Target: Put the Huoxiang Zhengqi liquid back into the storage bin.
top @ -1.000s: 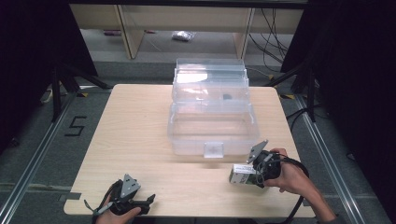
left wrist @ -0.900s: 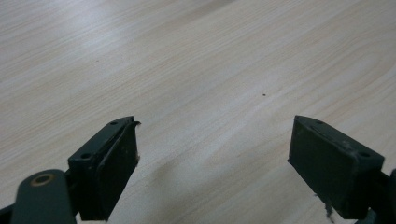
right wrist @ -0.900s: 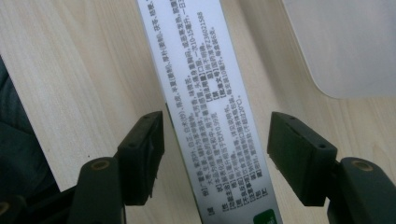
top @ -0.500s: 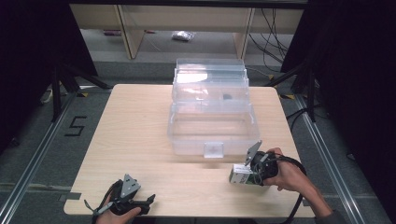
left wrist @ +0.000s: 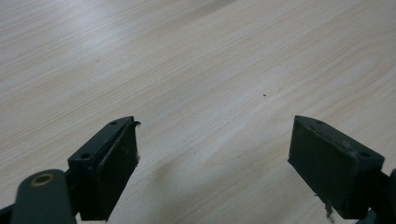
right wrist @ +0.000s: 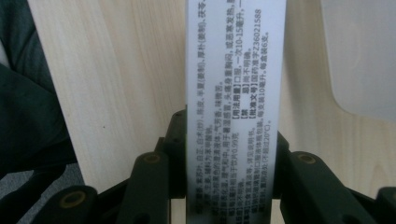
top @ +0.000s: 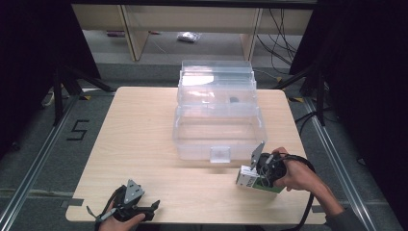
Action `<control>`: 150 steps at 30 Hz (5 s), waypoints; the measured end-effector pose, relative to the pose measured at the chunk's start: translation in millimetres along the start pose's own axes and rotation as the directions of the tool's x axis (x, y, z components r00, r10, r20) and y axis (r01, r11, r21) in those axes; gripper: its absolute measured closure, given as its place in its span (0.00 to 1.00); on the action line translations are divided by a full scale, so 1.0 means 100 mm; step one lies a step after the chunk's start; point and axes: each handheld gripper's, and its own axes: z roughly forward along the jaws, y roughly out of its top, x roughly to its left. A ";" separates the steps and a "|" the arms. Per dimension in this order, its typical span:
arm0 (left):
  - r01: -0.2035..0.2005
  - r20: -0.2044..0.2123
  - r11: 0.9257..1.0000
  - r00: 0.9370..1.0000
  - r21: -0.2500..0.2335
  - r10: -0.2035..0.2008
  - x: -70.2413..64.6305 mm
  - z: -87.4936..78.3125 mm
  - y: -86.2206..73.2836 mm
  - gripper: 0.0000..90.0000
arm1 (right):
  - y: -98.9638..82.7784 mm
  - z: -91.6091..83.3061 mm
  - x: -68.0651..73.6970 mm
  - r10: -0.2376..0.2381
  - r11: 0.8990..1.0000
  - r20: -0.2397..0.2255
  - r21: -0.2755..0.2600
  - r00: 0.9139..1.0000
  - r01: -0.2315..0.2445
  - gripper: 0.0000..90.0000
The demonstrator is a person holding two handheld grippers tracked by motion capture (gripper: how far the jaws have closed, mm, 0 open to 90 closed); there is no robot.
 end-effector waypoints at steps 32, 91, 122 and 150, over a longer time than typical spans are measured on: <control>-0.010 0.017 1.000 1.000 0.009 0.010 0.01 -0.02 0.00 0.17 | 0.46 -0.73 -0.15 -0.081 0.993 -0.009 -0.087 0.997 0.080 0.72; 0.003 0.017 1.000 1.000 -0.004 -0.003 -0.01 0.00 0.01 0.17 | 0.96 -0.42 -1.33 -0.046 0.999 0.000 -0.027 0.999 0.046 0.72; 0.001 0.014 1.000 1.000 -0.004 -0.001 -0.01 0.00 0.01 0.17 | 0.90 -0.01 -1.39 -0.036 0.999 -0.045 0.006 0.998 0.036 0.71; -0.003 0.018 1.000 1.000 -0.005 0.003 -0.01 0.00 0.01 0.17 | 0.83 0.01 -1.37 0.010 1.000 -0.080 0.024 0.997 -0.008 0.58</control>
